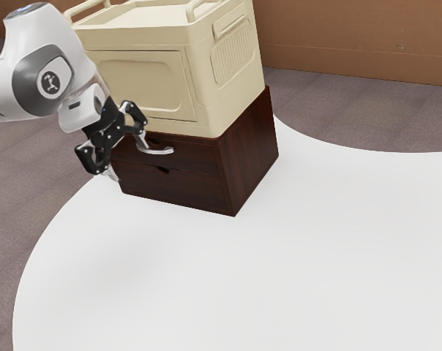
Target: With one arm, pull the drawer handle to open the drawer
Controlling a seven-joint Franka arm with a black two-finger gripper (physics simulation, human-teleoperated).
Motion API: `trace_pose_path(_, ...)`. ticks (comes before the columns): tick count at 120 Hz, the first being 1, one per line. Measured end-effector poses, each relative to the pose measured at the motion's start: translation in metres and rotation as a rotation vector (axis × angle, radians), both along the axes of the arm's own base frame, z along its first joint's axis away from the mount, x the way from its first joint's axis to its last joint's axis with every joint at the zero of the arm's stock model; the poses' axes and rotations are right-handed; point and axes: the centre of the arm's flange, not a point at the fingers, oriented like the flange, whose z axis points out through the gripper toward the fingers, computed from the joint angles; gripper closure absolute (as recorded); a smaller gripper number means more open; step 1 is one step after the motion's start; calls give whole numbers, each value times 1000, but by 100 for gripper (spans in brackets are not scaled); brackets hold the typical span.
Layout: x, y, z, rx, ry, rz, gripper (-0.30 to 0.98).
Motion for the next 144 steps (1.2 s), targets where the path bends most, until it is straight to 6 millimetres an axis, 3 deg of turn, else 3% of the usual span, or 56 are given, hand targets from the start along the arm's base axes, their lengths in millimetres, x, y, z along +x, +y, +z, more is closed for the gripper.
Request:
trace_pose_path(31, -12, 38, -3, 8, 3, 34, 0)
trace_pose_path(47, -16, 48, -3, 11, 2, 41, 0)
trace_pose_path(94, 9, 24, -15, 5, -29, -12, 0)
trace_pose_path(144, 18, 36, -24, 24, -70, 25, 0)
